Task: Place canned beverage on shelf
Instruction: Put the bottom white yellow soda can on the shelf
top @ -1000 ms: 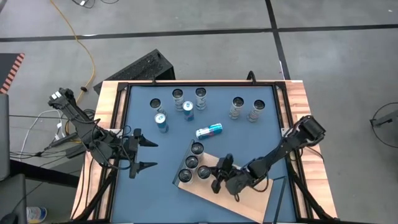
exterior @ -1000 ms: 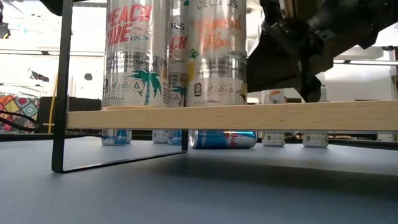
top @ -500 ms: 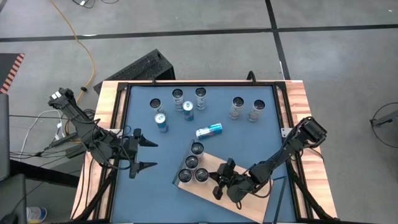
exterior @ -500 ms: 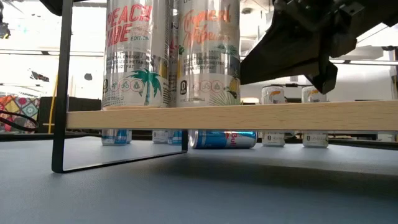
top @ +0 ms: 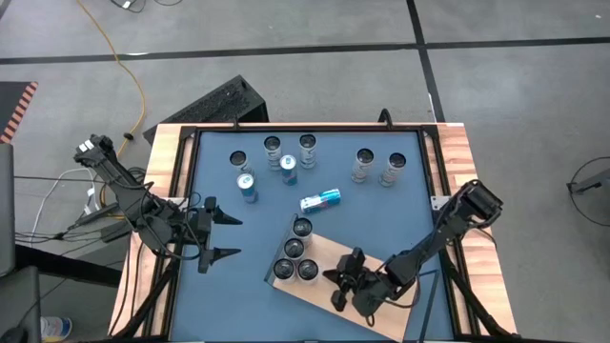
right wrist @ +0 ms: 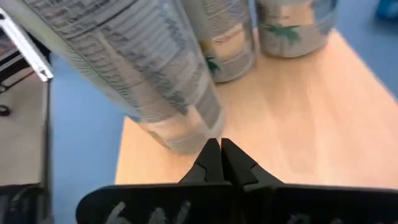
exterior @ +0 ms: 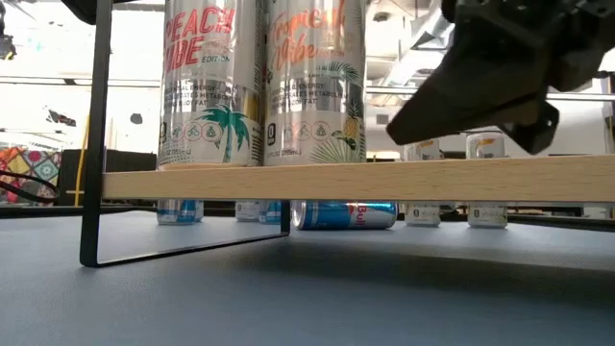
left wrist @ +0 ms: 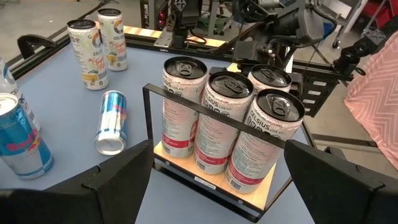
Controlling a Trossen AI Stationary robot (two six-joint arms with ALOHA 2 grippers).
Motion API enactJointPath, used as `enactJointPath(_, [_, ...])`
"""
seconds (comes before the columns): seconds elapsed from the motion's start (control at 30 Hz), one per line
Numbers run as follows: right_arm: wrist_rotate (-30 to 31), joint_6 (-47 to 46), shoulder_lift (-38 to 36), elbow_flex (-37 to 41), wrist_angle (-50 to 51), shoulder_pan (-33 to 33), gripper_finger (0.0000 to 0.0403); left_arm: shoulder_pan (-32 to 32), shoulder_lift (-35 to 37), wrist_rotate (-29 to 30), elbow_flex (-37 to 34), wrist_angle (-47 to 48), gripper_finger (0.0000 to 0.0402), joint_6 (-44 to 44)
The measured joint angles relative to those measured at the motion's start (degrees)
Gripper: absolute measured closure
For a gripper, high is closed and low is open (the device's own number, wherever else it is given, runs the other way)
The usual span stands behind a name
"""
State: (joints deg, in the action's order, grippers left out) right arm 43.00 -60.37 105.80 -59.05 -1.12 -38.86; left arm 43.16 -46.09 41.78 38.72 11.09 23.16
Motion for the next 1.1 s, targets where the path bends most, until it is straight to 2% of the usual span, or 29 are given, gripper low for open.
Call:
enactJointPath(0.13, [3.47, -0.74, 0.00, 0.00, 2.23, 0.34, 0.0403, -0.02, 0.00, 0.04, 0.00, 0.00, 0.0054, 0.00])
enactJointPath(0.27, [3.59, 2.80, 0.00, 0.00, 1.73, 2.80, 0.0403, -0.01, 0.00, 0.33, 0.00, -0.02, 0.0054, 0.00])
enactJointPath(0.53, [-0.94, 10.67, 0.00, -0.02, -2.19, 5.87, 0.0403, 0.00, 0.00, 0.46, 0.00, 0.00, 0.0054, 0.00])
enactJointPath(0.7, [-3.84, 10.85, 0.00, -0.02, -2.61, 5.71, 0.0403, 0.00, 0.00, 0.55, 0.00, 0.48, 0.0054, 0.00])
enactJointPath(1.1, [-4.23, 9.76, 0.00, -0.02, -3.03, 4.16, 0.0403, -0.02, 0.00, 0.66, 0.00, 1.53, 0.0054, 0.01])
